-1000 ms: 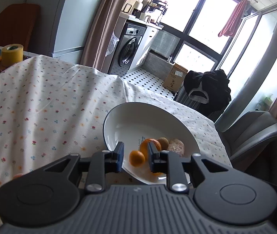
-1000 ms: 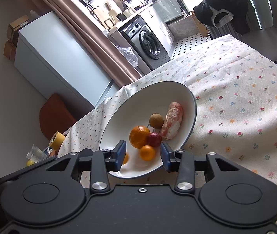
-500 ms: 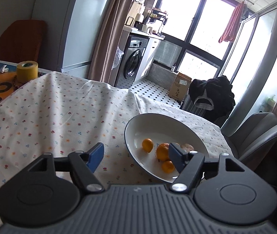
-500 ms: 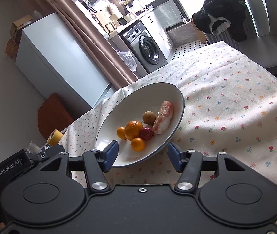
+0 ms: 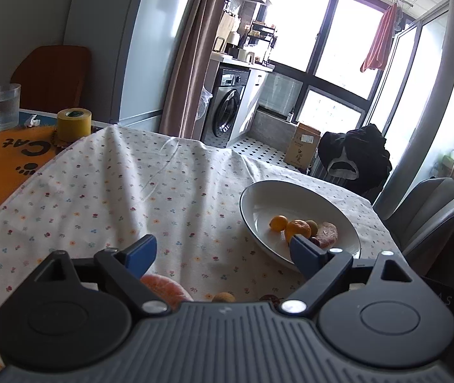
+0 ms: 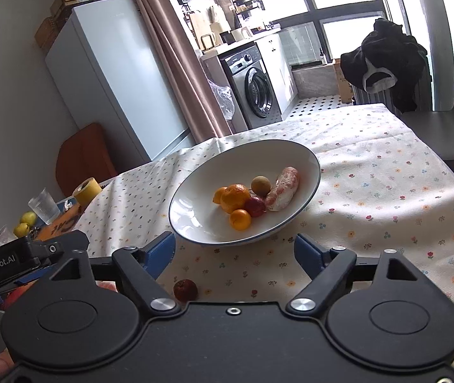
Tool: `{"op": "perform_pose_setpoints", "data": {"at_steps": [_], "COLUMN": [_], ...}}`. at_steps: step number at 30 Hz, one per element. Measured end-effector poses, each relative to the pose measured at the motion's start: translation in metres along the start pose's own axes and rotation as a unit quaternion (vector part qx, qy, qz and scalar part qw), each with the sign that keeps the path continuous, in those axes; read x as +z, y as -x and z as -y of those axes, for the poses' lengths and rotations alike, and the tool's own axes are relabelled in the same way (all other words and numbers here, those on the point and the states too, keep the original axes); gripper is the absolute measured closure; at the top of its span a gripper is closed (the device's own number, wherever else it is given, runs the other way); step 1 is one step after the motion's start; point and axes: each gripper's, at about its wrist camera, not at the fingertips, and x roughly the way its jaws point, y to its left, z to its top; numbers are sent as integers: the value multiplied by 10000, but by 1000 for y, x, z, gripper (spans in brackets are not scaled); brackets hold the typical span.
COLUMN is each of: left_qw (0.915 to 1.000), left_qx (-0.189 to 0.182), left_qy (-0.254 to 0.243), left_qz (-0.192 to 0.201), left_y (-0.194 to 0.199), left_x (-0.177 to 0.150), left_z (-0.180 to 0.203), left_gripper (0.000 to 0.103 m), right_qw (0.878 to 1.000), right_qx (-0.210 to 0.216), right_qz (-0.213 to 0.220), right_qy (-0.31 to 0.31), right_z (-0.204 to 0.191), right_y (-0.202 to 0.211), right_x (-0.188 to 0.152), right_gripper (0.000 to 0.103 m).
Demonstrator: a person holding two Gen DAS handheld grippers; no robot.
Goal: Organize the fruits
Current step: 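Move both open tools back from the bowl to the loose fruits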
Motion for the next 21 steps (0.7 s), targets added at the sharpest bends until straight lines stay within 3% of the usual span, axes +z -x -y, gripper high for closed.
{"op": "perform_pose_setpoints", "data": {"at_steps": [14, 21], "left_qw": [9998, 9994], "left_qx": [93, 174], "left_qy": [22, -214], "left_qz": [-175, -220], "left_y": [17, 24], "left_x": [-16, -21], "left_z": [-30, -38], "left_gripper": [10, 10], "right_qw": [9993, 9988], "right_qx": [70, 151], "right_qz": [-49, -138], "right_qy": [365, 434], "right_z": [-18, -17], "right_y": [13, 15], "right_x": [-13, -20], "right_gripper": [14, 8]}}
